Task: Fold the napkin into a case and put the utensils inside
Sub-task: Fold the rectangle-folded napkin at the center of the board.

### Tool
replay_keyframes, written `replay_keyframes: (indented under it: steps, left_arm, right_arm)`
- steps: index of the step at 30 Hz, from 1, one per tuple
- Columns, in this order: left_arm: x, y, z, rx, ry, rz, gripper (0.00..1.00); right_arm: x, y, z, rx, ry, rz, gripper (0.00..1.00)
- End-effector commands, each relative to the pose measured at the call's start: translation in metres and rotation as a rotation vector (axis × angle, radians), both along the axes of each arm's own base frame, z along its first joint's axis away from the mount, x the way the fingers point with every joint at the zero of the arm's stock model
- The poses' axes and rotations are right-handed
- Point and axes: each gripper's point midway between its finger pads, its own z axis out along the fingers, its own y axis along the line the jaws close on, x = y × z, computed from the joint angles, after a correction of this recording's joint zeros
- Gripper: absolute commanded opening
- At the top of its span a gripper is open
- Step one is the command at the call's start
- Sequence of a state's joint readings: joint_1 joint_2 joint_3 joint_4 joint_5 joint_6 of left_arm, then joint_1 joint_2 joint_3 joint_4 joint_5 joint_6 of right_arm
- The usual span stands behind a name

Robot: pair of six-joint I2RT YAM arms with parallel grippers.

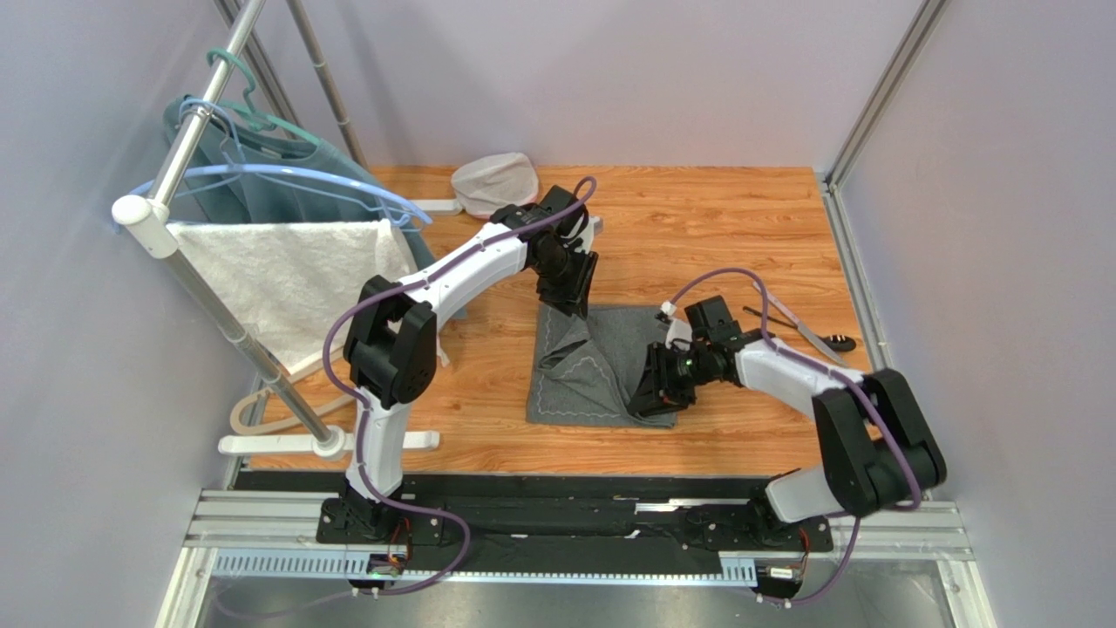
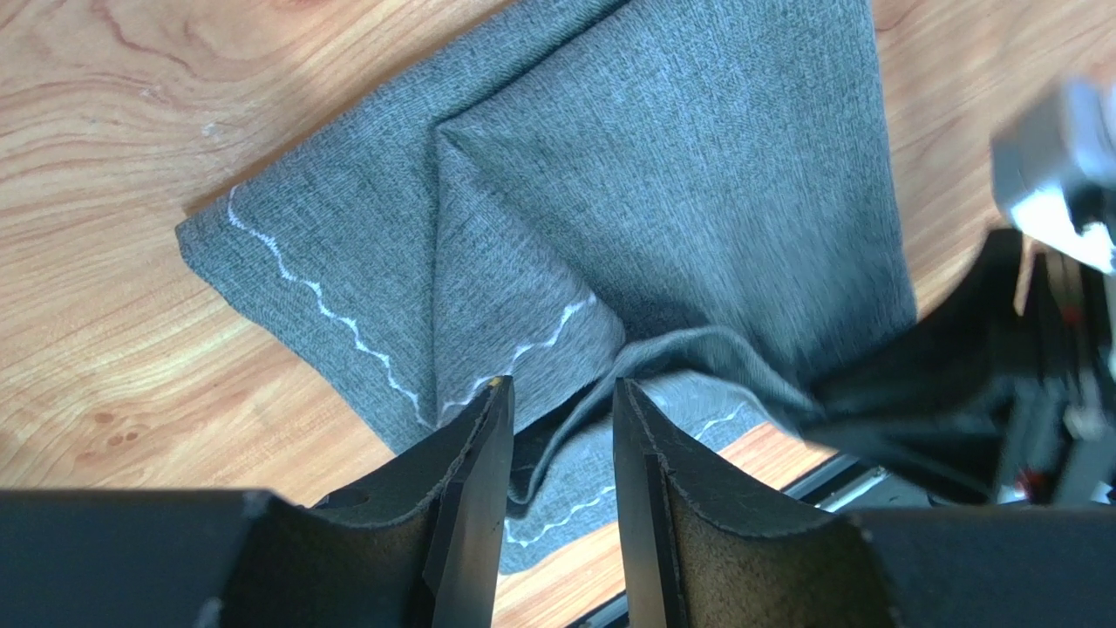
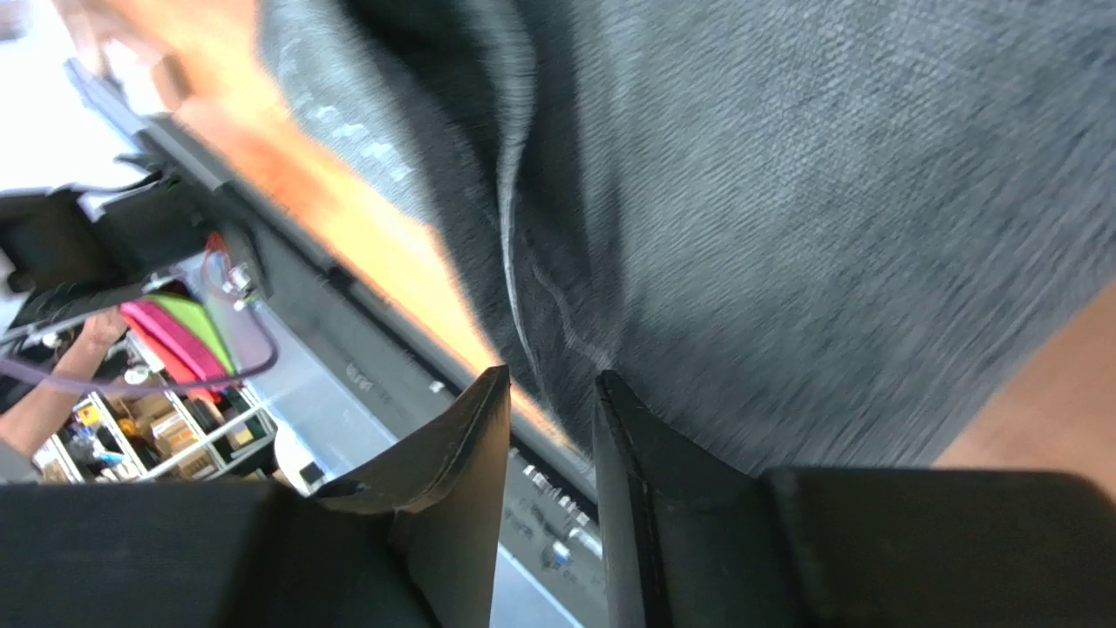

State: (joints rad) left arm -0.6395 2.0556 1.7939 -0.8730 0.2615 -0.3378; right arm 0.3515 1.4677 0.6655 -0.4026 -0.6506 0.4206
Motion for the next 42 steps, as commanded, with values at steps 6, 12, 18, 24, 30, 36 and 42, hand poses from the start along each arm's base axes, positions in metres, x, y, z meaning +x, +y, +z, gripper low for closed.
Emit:
replay_keyframes:
  steps: [6, 12, 18, 24, 30, 36, 42]
  left_arm:
    - [0.007, -0.01, 0.018, -0.016, -0.077, -0.055, 0.43]
    - [0.015, -0.008, -0.007, 0.124, -0.112, -0.053, 0.43]
    - [0.002, -0.014, -0.018, 0.121, -0.085, -0.099, 0.44]
    - [-0.007, -0.007, -0.024, 0.141, -0.048, -0.073, 0.44]
    - [-0.011, 0.005, -0.037, 0.209, -0.01, -0.062, 0.39]
    - [-0.002, 0.016, -0.039, 0.235, -0.01, -0.04, 0.22]
    - [0.03, 0.036, -0.027, 0.213, -0.075, 0.048, 0.14]
  right_arm:
    - [0.046, 0.011, 0.05, 0.076, -0.171, -0.022, 0.41]
    - [0.081, 0.021, 0.052, 0.066, -0.185, -0.02, 0.47]
    - [0.093, 0.023, 0.038, 0.052, -0.164, -0.039, 0.49]
    - [0.099, 0.033, 0.025, 0.103, -0.128, -0.044, 0.53]
    - [0.106, 0.042, 0.021, 0.148, -0.117, -0.033, 0.57]
    - [0.108, 0.052, 0.017, 0.169, -0.101, -0.009, 0.57]
    - [0.097, 0.069, 0.013, 0.19, -0.073, 0.047, 0.57]
